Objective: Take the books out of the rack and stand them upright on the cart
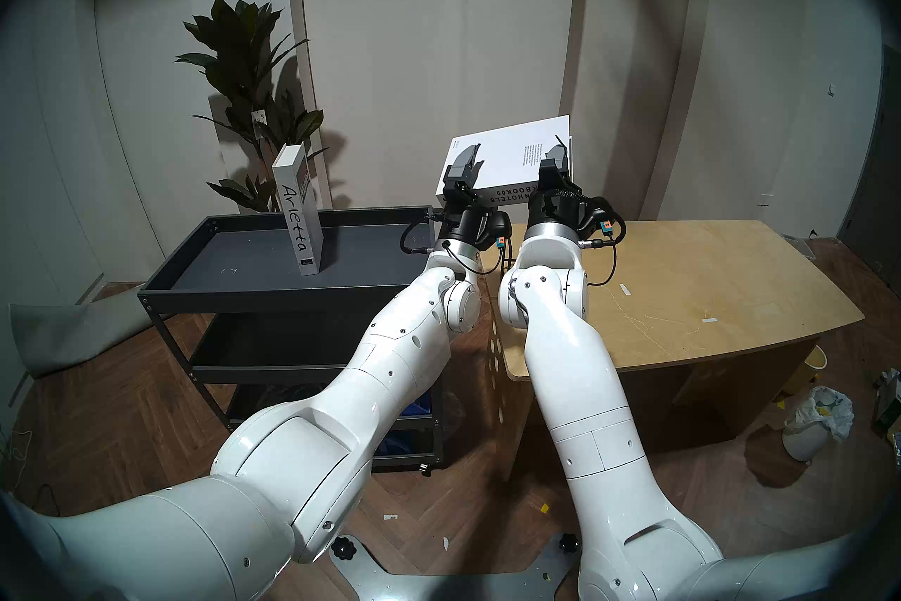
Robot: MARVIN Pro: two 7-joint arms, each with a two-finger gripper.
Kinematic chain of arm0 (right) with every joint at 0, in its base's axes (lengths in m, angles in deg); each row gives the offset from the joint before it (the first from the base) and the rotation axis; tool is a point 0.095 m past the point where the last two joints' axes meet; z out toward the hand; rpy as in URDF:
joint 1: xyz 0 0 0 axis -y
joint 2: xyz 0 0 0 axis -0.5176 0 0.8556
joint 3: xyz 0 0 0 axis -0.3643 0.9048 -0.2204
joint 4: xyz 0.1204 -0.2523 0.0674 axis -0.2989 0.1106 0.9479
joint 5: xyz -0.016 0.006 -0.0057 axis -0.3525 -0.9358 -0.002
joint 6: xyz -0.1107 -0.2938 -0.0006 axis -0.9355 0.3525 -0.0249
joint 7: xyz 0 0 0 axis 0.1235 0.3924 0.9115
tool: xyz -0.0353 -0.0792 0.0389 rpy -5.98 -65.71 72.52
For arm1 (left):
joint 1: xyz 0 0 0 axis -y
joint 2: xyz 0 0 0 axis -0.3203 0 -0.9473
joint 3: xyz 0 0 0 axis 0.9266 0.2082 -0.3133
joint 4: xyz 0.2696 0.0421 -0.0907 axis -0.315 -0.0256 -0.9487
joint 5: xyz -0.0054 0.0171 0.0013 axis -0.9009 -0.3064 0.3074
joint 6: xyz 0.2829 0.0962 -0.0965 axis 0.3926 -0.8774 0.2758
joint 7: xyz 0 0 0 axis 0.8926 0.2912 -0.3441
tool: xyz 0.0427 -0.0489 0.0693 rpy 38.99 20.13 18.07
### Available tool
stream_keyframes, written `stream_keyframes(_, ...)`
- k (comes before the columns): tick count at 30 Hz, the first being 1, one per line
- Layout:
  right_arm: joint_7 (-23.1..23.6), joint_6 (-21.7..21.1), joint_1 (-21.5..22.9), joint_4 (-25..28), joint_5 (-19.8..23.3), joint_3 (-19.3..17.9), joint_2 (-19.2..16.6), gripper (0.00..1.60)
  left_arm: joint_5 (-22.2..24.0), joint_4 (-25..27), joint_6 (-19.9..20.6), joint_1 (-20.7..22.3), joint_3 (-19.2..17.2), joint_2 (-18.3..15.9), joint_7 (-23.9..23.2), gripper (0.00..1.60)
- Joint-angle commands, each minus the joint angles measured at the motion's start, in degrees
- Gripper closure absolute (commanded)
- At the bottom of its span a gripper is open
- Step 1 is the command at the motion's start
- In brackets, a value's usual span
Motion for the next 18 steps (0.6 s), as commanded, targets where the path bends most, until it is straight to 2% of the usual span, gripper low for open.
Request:
stream_keyframes(1,-0.08,-0.91,0.08,1.99,-0.52,0.72,-0.42,1.60,2.13,3.23,-1.23,0.89,-0.19,0.25,-2.64,0.00)
stream_keyframes(6,-0.49,-1.15,-0.31,2.55,-0.60,0.72,-0.59,1.60,3.38,4.53,-1.48,0.18,-0.05,0.07,-5.19,0.00)
stream_keyframes(10,-0.82,-1.21,-0.62,2.89,-0.79,0.69,-0.73,1.60,4.04,5.43,-1.52,-0.20,0.04,-0.10,-6.66,0.09)
stream_keyframes(13,-1.09,-1.10,-0.78,2.86,-0.94,0.64,-0.69,1.60,4.42,6.42,-1.54,-0.66,0.16,-0.16,-7.64,0.00)
stream_keyframes(18,-1.42,-1.24,-0.97,3.23,-1.02,0.57,-0.85,1.60,5.02,7.26,-1.48,-1.00,0.10,-0.44,-8.87,0.02)
